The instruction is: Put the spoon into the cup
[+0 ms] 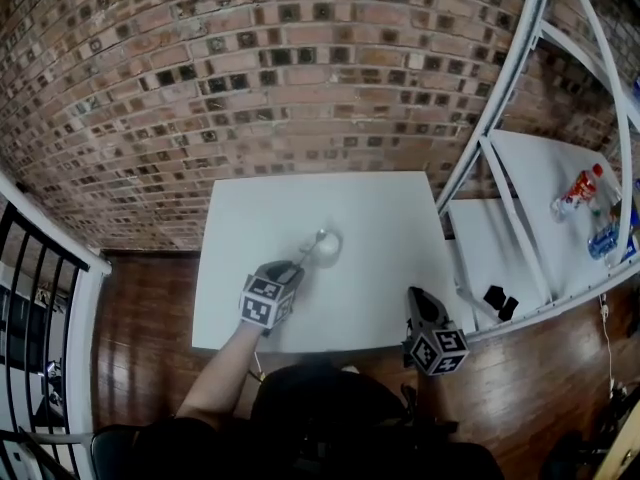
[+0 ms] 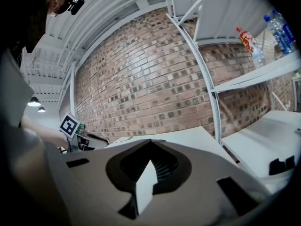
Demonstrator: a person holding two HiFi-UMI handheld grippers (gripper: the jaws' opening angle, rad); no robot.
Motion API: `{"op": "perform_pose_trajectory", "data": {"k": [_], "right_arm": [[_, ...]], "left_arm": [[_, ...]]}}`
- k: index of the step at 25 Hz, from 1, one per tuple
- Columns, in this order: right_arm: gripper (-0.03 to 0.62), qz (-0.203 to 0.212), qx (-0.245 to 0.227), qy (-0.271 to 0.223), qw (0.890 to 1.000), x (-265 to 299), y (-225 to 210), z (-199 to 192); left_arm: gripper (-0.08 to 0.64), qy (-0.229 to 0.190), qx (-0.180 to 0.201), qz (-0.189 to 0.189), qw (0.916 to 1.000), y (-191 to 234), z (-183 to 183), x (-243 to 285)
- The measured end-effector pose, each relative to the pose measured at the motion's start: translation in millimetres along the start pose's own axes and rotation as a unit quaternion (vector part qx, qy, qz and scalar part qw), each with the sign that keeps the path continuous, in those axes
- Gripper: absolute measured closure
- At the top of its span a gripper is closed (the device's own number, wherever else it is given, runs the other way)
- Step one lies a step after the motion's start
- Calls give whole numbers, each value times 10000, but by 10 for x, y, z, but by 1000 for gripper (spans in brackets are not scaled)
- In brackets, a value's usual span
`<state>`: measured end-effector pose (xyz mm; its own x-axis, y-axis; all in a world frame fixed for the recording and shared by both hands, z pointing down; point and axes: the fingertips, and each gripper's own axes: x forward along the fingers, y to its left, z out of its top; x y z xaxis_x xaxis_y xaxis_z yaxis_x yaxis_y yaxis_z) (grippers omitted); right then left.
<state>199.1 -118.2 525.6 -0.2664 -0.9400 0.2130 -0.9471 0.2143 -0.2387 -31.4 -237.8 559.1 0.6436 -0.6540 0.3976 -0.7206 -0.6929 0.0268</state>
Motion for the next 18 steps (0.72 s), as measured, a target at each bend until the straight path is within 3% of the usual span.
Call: {"op": "perform_pose_trajectory", "data": {"k": [9,18], "right_arm": [[588,-161,138,-18,9998,-73,-133,-55],[588,-292,191,-70,9994,-134,-234,-56]], "left_arm": [[431,573,24,-201,9981,-43,-42,161],[431,680,31,-261,9973,-31,90,335]]}}
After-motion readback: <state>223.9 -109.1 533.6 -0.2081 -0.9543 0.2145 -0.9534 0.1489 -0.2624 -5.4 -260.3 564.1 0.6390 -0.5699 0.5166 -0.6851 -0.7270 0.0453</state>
